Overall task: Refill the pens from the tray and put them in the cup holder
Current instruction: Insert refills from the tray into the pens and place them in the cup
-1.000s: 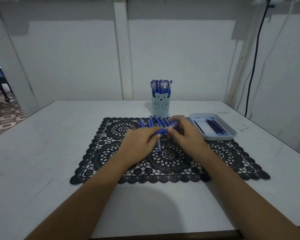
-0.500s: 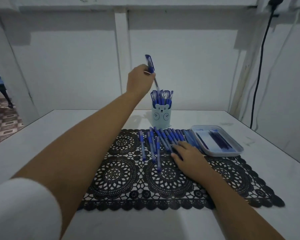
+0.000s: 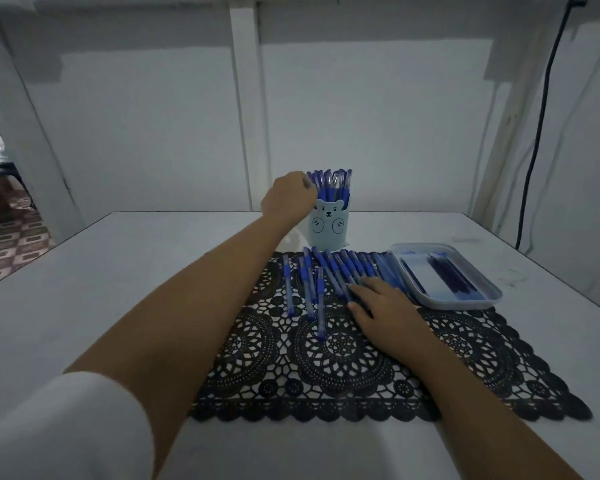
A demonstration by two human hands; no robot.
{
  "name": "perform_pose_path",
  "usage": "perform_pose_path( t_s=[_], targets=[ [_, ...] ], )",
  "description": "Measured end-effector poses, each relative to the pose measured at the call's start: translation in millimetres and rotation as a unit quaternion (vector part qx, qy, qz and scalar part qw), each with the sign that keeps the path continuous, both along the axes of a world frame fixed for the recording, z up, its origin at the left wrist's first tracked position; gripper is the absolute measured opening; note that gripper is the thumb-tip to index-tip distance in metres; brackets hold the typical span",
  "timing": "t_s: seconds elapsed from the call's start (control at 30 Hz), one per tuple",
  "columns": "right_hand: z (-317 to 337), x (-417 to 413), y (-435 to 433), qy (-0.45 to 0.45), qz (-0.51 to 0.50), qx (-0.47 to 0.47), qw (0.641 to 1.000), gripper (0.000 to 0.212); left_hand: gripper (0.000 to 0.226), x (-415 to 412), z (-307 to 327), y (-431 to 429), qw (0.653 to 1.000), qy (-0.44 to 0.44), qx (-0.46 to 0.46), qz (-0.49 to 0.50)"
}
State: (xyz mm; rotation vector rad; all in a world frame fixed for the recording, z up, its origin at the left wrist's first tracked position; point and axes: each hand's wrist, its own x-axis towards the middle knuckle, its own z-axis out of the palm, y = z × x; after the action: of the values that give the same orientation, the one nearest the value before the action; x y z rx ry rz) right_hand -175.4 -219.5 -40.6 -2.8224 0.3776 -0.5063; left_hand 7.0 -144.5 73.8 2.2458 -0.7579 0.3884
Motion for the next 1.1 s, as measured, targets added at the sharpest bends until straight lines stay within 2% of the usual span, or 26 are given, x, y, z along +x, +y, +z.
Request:
perform_pose_path(
  t_s=[0.1,0.2,0.3,0.5,0.63,0.77,0.87,1.0,1.1],
  targets=[
    [0,1,0,0.006,-0.001,0.002,1.0,0.043,0.024,-6,-25,32,0.996,-0.003,0.088,0.021],
    [1,1,1,0.008,-0.004,0.004,1.0,0.042,0.026,-13,-56,59,0.981,0.042,0.191,0.016],
    [2,-1,2,0.011,-0.004,0.005,1.0,0.043,0.034,-21,-74,73,0.97,0.073,0.23,0.003],
    [4,-3,4,0.012,-0.005,0.014,1.0,0.044,0.034,-22,-62,71,0.935,0.096,0.342,-0.019],
    [5,-5,5,0.009,-0.004,0.013,1.0,0.044,0.028,-38,-52,68,0.91,0.05,0.412,-0.025],
    [2,-6,7,-0.051,-0.009,-0.017,0.999,0.041,0.02,-53,-56,72,0.911,-0.015,0.412,0.001],
    [1,-4,12,-0.1,-0.004,-0.074,0.992,0.041,0.009,-59,-63,84,0.934,-0.077,0.348,0.025],
    [9,-8,16,-0.143,0.014,-0.097,0.985,0.055,0.024,-66,-80,96,0.942,-0.22,0.249,-0.05],
    [12,-10,19,-0.181,0.076,-0.16,0.967,0.054,0.03,-74,-93,100,0.935,-0.273,0.186,-0.125]
  ],
)
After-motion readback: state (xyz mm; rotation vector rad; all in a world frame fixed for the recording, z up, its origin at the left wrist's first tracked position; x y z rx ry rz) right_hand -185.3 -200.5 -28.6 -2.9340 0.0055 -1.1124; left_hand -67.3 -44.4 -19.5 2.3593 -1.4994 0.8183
